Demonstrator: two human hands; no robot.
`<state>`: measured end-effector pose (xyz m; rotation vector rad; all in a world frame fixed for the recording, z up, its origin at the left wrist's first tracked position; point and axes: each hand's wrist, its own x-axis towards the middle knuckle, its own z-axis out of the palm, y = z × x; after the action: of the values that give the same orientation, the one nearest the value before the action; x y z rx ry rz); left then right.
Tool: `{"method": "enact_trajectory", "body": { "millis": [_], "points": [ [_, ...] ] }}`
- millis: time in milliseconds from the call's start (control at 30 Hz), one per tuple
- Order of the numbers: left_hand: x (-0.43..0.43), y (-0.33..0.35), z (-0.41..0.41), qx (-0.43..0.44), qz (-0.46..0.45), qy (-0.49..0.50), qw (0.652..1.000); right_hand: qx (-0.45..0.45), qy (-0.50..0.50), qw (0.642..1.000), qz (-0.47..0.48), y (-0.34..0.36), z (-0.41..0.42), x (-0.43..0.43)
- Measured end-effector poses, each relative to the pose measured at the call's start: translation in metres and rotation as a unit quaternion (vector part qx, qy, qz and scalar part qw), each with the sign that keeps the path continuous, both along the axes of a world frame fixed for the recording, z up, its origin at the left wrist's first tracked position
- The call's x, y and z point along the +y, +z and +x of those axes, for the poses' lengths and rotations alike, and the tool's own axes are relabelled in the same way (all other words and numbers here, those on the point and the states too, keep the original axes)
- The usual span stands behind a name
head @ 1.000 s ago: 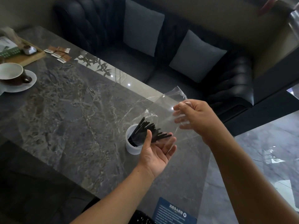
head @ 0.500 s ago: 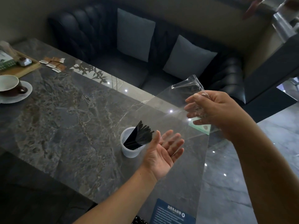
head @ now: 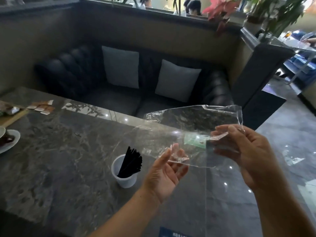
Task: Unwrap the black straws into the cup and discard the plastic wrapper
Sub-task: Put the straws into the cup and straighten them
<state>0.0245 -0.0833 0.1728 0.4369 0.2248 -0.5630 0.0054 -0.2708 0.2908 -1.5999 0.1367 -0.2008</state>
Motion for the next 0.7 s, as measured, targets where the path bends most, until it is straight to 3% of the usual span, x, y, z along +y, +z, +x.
{"method": "enact_trajectory", "body": {
  "millis": [333, 500, 700],
  "points": [
    [0.016, 0.007, 0.030, -0.052, 0.136, 0.102, 0.984, 0.044, -0.121, 0.972, 0.196, -0.082, -0.046, -0.007],
    [0.036, 0.011, 0.040, -0.088, 0.230, 0.160, 0.956, 0.115, -0.110, 0.960, 0.232, -0.120, -0.057, 0.006],
    [0.066, 0.031, 0.054, -0.169, 0.283, 0.183, 0.926, 0.180, -0.078, 0.947, 0.254, -0.140, -0.062, 0.049]
  ]
}}
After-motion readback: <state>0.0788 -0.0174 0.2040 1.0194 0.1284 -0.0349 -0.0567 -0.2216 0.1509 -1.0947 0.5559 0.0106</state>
